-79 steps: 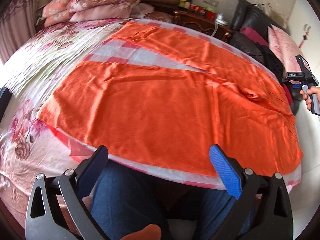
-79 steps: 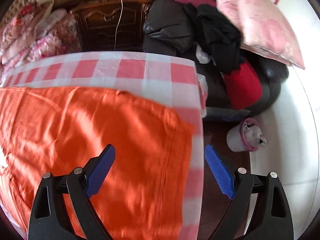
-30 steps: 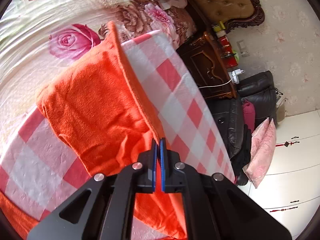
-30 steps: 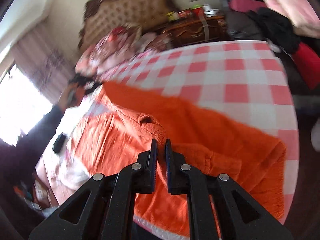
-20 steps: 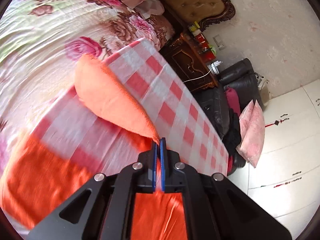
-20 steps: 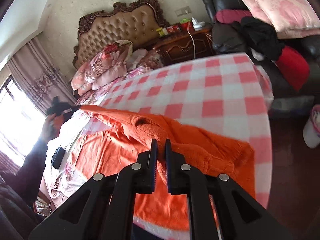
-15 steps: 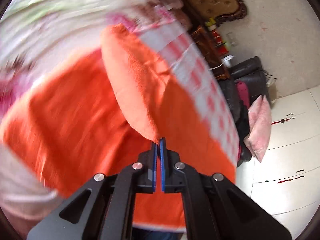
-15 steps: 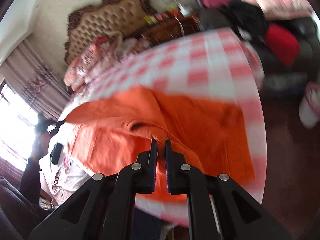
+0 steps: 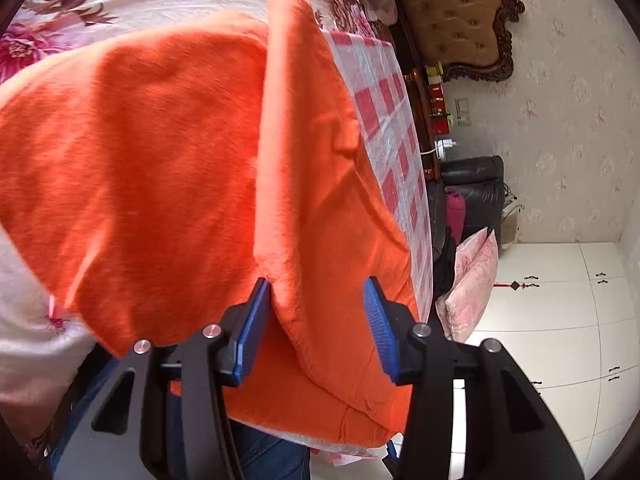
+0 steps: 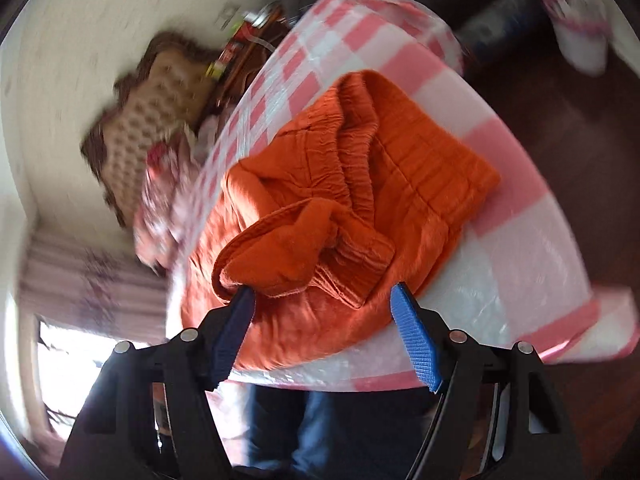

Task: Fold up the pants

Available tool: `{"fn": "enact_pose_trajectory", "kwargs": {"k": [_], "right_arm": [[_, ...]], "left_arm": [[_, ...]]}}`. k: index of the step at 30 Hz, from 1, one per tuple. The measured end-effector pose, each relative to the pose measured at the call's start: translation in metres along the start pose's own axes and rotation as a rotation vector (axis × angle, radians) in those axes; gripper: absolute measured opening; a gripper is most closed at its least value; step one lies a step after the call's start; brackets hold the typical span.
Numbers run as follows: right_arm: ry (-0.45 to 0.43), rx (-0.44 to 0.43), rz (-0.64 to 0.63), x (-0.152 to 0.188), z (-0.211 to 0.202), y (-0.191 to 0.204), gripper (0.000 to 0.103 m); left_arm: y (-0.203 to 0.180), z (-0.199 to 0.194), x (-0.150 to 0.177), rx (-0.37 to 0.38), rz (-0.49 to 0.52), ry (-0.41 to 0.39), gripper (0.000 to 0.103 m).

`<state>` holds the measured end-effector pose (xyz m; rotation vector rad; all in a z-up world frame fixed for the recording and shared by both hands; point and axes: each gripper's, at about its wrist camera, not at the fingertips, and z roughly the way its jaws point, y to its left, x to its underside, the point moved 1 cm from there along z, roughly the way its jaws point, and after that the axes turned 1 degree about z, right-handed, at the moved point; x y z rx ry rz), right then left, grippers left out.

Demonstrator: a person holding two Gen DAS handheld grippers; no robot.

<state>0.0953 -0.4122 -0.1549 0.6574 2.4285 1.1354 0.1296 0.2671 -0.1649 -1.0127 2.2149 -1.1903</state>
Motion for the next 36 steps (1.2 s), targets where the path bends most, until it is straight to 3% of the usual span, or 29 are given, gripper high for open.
{"fn": "enact_pose_trajectory", "kwargs": {"k": [3, 12, 16, 21, 25, 29, 30, 32, 35, 36], "right_arm": [[-0.025, -0.065, 0.105, 0.002, 0.002, -0.008, 0.073], [-0.064, -0.179, 0.249, -0.015, 0.005, -0.005, 0.074], [-0.040, -0.150, 0.248, -0.009, -0.007, 0.002, 0.075], [0.015, -0.186, 0.263, -0.002, 0.003, 0.011, 0.079], [-0.055, -0.330, 0.410, -0.011, 0.016, 0.007, 0.079], [-0.069, -0.308, 0.451, -0.023, 0.032, 0.007, 0.080], [-0.066, -0.314, 0.458, -0.025, 0.037, 0.008, 0.076], [-0.071, -0.272, 0.429, -0.030, 0.038, 0.012, 0.032], [-0.084, -0.156, 0.324, -0.037, 0.034, 0.033, 0.020], [-0.096, -0.109, 0.258, -0.041, 0.029, 0.044, 0.020]], "left_arm": [[-0.010, 0.007, -0.003, 0.008, 0.028, -0.010, 0.038], [-0.049, 0.014, -0.024, 0.053, 0.067, -0.037, 0.038], [-0.044, 0.021, -0.023, 0.054, 0.053, -0.025, 0.038], [-0.031, 0.028, -0.022, 0.061, 0.025, -0.016, 0.038], [-0.019, 0.017, -0.020, 0.085, -0.011, -0.024, 0.038], [-0.009, 0.015, -0.024, 0.098, -0.042, -0.016, 0.038], [-0.005, 0.015, -0.025, 0.097, -0.058, -0.012, 0.038], [0.003, 0.017, -0.024, 0.092, -0.094, -0.005, 0.038], [0.009, 0.018, -0.024, 0.075, -0.124, 0.000, 0.037], [0.009, 0.018, -0.027, 0.046, -0.123, -0.009, 0.030]]}}
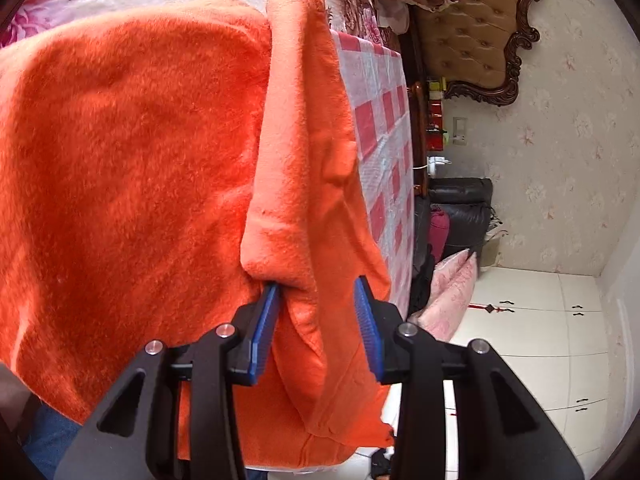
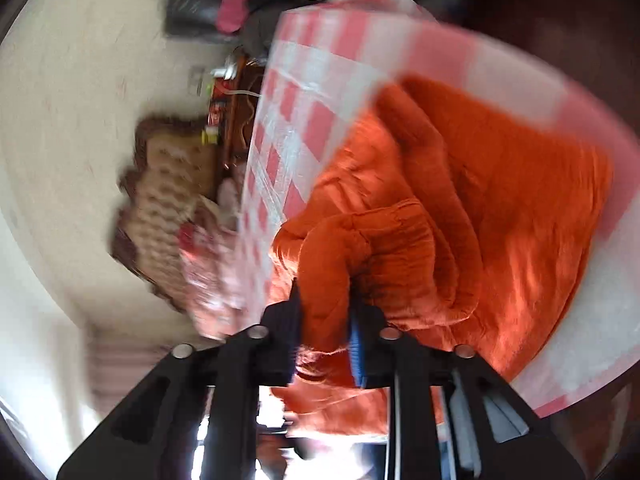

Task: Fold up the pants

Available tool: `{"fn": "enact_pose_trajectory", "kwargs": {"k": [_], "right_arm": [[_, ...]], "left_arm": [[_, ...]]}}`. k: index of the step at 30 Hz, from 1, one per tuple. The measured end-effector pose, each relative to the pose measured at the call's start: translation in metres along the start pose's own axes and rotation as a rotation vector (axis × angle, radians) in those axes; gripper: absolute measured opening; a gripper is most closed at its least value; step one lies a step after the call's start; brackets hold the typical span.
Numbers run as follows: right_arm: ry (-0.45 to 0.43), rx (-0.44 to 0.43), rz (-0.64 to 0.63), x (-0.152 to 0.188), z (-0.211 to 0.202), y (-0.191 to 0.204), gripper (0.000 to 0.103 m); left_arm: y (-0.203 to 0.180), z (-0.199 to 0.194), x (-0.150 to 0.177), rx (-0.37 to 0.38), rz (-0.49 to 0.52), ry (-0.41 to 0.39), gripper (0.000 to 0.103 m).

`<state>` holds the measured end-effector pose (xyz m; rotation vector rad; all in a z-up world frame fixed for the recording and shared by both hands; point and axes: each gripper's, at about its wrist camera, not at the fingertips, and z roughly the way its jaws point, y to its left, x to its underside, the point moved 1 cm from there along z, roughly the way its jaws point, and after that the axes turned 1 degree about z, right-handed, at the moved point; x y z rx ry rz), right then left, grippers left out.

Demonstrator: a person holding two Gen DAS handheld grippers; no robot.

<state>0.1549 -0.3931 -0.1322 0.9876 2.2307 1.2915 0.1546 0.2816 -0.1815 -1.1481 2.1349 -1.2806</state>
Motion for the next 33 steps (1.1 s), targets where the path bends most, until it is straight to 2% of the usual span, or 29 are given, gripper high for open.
{"fn": "enact_pose_trajectory", "kwargs": {"k": [3, 4, 6, 7, 8, 9, 10, 11, 12, 13, 14, 15, 16, 19, 21, 22, 23, 24, 26, 28, 29, 30, 31, 32, 33], "right_arm": [[-0.072, 0.153, -0.229, -0.003, -0.014, 0.044, 0.019], [-0.087, 0.177, -0.268, -0.003, -0.015, 0.054, 0.018], [-0.100, 0.202, -0.325, -0.005, -0.017, 0.068, 0.017], [-0.111, 0.212, -0.351, -0.006, -0.019, 0.076, 0.017], [-0.123, 0.230, -0.375, -0.006, -0.022, 0.081, 0.017], [-0.137, 0.257, -0.405, -0.004, -0.024, 0.085, 0.016], [-0.165, 0.321, -0.456, 0.000, -0.029, 0.087, 0.016], [-0.174, 0.359, -0.477, 0.003, -0.031, 0.082, 0.016], [-0.166, 0.404, -0.483, 0.007, -0.029, 0.073, 0.015], [-0.152, 0.432, -0.471, 0.009, -0.025, 0.063, 0.015], [-0.142, 0.467, -0.463, 0.011, -0.023, 0.051, 0.015], [-0.140, 0.515, -0.465, 0.013, -0.020, 0.042, 0.015], [-0.140, 0.565, -0.469, 0.014, -0.017, 0.032, 0.015], [-0.131, 0.588, -0.460, 0.016, -0.014, 0.018, 0.015], [-0.145, 0.619, -0.494, 0.016, -0.012, 0.021, 0.015], [-0.146, 0.628, -0.504, 0.016, -0.011, 0.023, 0.015], [-0.146, 0.634, -0.509, 0.016, -0.009, 0.024, 0.015], [-0.148, 0.645, -0.514, 0.016, -0.007, 0.025, 0.015], [-0.150, 0.668, -0.531, 0.019, -0.003, 0.026, 0.015], [-0.153, 0.701, -0.558, 0.023, 0.000, 0.029, 0.015], [-0.153, 0.710, -0.562, 0.025, 0.001, 0.030, 0.015], [-0.152, 0.713, -0.562, 0.026, 0.001, 0.031, 0.015], [-0.152, 0.712, -0.562, 0.025, 0.001, 0.032, 0.015], [-0.152, 0.711, -0.564, 0.026, 0.000, 0.034, 0.015], [-0.152, 0.710, -0.568, 0.027, -0.001, 0.034, 0.015]], "left_arm": [[-0.001, -0.002, -0.007, -0.095, -0.008, -0.022, 0.010], [-0.005, -0.004, -0.011, -0.132, 0.010, -0.038, 0.003], [-0.028, -0.016, -0.009, -0.185, 0.095, -0.082, 0.003], [-0.044, -0.027, -0.003, -0.206, 0.169, -0.115, 0.003], [-0.061, -0.040, 0.007, -0.262, 0.268, -0.159, 0.003], [-0.077, -0.053, 0.025, -0.376, 0.403, -0.217, 0.004], [-0.087, -0.057, 0.043, -0.489, 0.529, -0.251, 0.005], [-0.089, -0.052, 0.063, -0.639, 0.674, -0.257, 0.008], [-0.079, -0.045, 0.073, -0.706, 0.719, -0.219, 0.008], [-0.068, -0.042, 0.076, -0.713, 0.695, -0.182, 0.008], [-0.053, -0.043, 0.077, -0.683, 0.647, -0.146, 0.008], [-0.034, -0.048, 0.075, -0.611, 0.577, -0.124, 0.013], [-0.024, -0.052, 0.071, -0.577, 0.531, -0.121, 0.014], [-0.003, -0.065, 0.061, -0.446, 0.423, -0.131, 0.019], [-0.001, -0.069, 0.052, -0.423, 0.395, -0.149, 0.019], [-0.004, -0.071, 0.046, -0.438, 0.388, -0.172, 0.019], [-0.013, -0.072, 0.041, -0.494, 0.418, -0.217, 0.018], [-0.031, -0.068, 0.041, -0.560, 0.498, -0.269, 0.008], [-0.069, -0.049, 0.045, -0.679, 0.701, -0.330, 0.005], [-0.105, -0.003, 0.074, -0.756, 0.967, -0.254, 0.005], [-0.118, 0.020, 0.103, -0.772, 1.129, -0.215, 0.006], [-0.122, 0.027, 0.118, -0.750, 1.179, -0.196, 0.010], [-0.120, 0.027, 0.125, -0.703, 1.134, -0.182, 0.014], [-0.110, 0.021, 0.122, -0.665, 1.014, -0.177, 0.041], [-0.101, 0.014, 0.118, -0.657, 0.946, -0.197, 0.060]]}}
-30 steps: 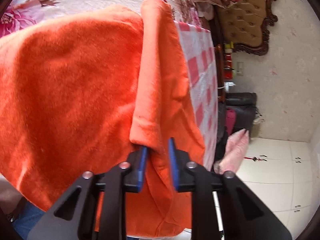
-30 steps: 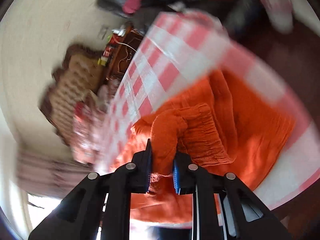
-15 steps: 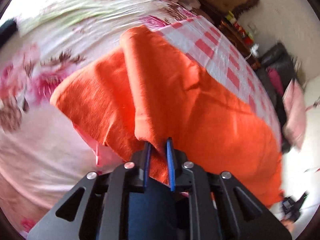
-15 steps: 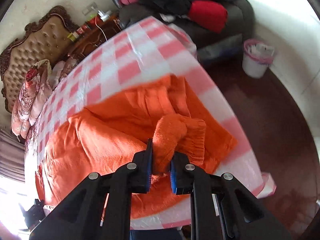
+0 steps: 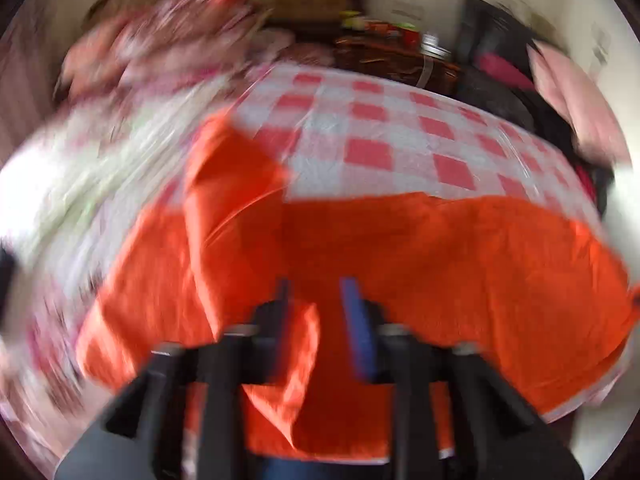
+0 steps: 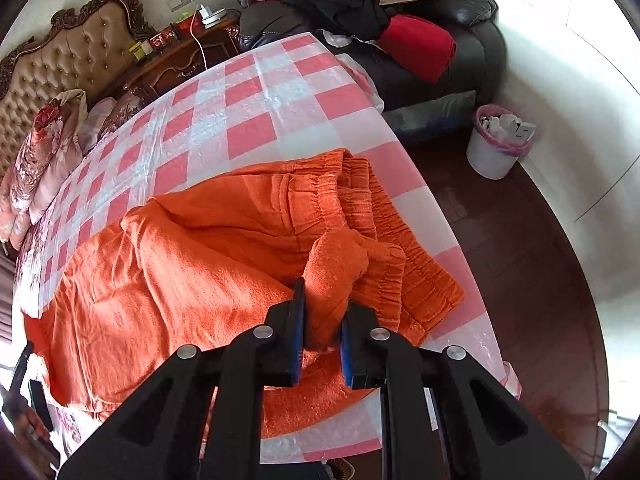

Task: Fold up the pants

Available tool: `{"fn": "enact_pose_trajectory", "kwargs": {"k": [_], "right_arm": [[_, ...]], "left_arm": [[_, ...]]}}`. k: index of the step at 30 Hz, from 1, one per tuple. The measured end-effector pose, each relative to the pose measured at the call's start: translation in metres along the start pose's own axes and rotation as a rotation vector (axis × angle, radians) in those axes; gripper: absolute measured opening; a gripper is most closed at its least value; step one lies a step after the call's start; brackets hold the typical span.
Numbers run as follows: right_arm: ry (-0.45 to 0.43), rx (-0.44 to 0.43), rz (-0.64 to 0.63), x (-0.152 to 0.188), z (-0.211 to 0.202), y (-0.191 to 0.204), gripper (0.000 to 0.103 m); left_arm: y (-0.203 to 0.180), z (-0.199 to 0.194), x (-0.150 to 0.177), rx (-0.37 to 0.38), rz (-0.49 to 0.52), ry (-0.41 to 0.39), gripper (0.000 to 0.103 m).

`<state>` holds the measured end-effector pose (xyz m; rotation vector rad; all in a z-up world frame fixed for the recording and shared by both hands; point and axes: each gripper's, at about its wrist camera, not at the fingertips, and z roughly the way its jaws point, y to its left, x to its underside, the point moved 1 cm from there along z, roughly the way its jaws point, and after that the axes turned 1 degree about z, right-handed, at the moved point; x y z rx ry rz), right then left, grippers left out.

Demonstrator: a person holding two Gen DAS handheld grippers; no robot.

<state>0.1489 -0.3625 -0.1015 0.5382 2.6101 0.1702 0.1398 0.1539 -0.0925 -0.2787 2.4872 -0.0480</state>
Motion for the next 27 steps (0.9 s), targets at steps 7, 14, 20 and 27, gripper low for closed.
{"fn": "enact_pose_trajectory", "kwargs": {"k": [7, 14, 20, 27], "right_arm": [[0.020, 0.005, -0.022, -0.003, 0.006, 0.002, 0.015], [0.015, 0.004, -0.013, -0.001, 0.006, 0.003, 0.015], [0.011, -0.020, -0.004, 0.001, 0.004, 0.000, 0.015], [0.012, -0.050, -0.025, 0.001, 0.006, 0.000, 0.020]], "left_arm": [[0.115, -0.019, 0.042, 0.038, -0.412, -0.028, 0.057], [0.024, -0.013, 0.002, 0.103, -0.012, -0.068, 0.057], [-0.054, 0.049, -0.036, 0.093, 0.170, -0.031, 0.042], [-0.059, 0.090, -0.049, -0.004, 0.179, 0.050, 0.006]]}}
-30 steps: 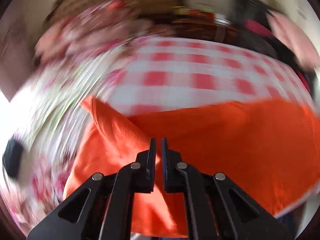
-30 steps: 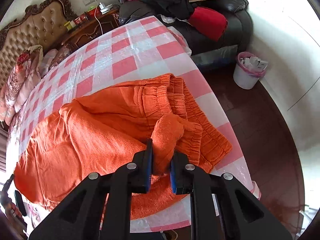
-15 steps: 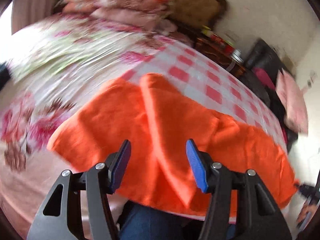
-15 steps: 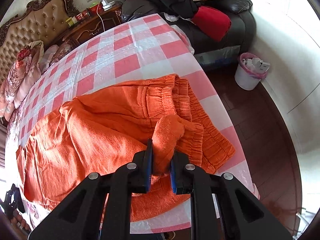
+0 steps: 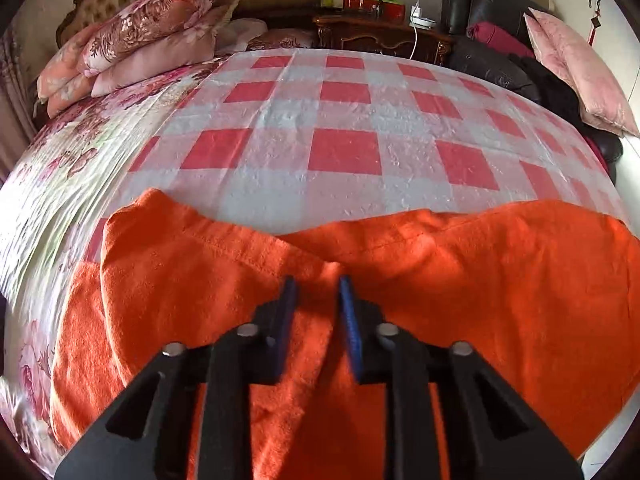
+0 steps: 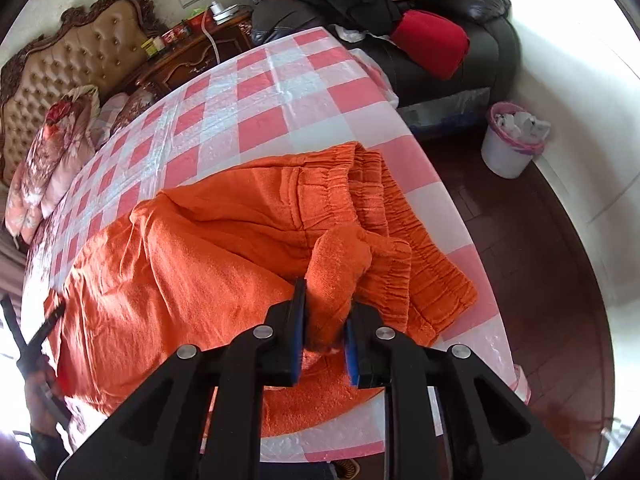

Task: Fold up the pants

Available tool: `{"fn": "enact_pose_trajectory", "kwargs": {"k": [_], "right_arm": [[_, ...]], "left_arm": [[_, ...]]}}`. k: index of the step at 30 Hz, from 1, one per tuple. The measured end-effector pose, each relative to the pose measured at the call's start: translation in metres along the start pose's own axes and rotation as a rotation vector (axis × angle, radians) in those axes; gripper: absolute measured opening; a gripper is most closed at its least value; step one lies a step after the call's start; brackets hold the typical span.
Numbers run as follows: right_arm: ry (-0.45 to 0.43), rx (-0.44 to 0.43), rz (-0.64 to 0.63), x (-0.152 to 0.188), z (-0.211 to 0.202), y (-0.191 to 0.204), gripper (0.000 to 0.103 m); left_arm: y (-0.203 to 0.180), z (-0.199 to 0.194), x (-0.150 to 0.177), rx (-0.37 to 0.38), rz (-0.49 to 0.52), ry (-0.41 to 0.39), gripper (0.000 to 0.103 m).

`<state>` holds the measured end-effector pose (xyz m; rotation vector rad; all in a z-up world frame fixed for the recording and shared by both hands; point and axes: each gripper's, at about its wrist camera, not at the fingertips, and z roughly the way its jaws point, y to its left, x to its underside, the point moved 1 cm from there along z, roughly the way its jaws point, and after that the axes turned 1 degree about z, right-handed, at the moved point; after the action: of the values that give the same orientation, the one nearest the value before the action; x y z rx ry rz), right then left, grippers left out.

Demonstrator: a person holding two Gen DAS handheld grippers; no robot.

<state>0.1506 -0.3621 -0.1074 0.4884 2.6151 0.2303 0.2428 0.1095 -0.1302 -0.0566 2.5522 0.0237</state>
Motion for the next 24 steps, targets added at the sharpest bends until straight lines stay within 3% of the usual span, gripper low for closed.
{"fn": "enact_pose_trajectory", "kwargs": {"k": [2, 4, 7, 10, 12, 13, 15, 18, 24], "right_arm": [[0.005, -0.016, -0.005, -0.001, 0.002, 0.000, 0.018], [0.006, -0.043, 0.006, -0.007, 0.002, 0.000, 0.014], [-0.022, -0.162, 0.024, -0.030, -0.017, 0.004, 0.013], [-0.095, -0.189, -0.021, -0.045, -0.049, 0.011, 0.013], [-0.092, -0.170, -0.027, -0.037, -0.053, 0.006, 0.013], [-0.044, -0.159, -0.005, -0.027, -0.042, -0.001, 0.013], [0.048, -0.135, 0.027, -0.009, -0.017, -0.012, 0.013], [0.108, -0.103, 0.025, 0.010, -0.002, -0.016, 0.012], [0.086, -0.060, -0.009, 0.008, -0.020, -0.008, 0.012]], "left_arm": [[0.011, -0.015, -0.007, -0.012, -0.035, -0.016, 0.006], [0.039, -0.041, -0.014, 0.029, -0.120, -0.037, 0.006], [0.113, -0.094, -0.022, 0.076, -0.295, -0.108, 0.006], [0.198, -0.141, 0.021, 0.146, -0.526, -0.177, 0.006], [0.239, -0.140, 0.076, 0.186, -0.680, -0.157, 0.006], [0.251, -0.130, 0.099, 0.192, -0.733, -0.126, 0.006], [0.263, -0.105, 0.144, 0.217, -0.812, -0.067, 0.006], [0.264, -0.090, 0.175, 0.228, -0.865, -0.047, 0.006], [0.270, -0.092, 0.174, 0.277, -0.893, -0.090, 0.006]]}}
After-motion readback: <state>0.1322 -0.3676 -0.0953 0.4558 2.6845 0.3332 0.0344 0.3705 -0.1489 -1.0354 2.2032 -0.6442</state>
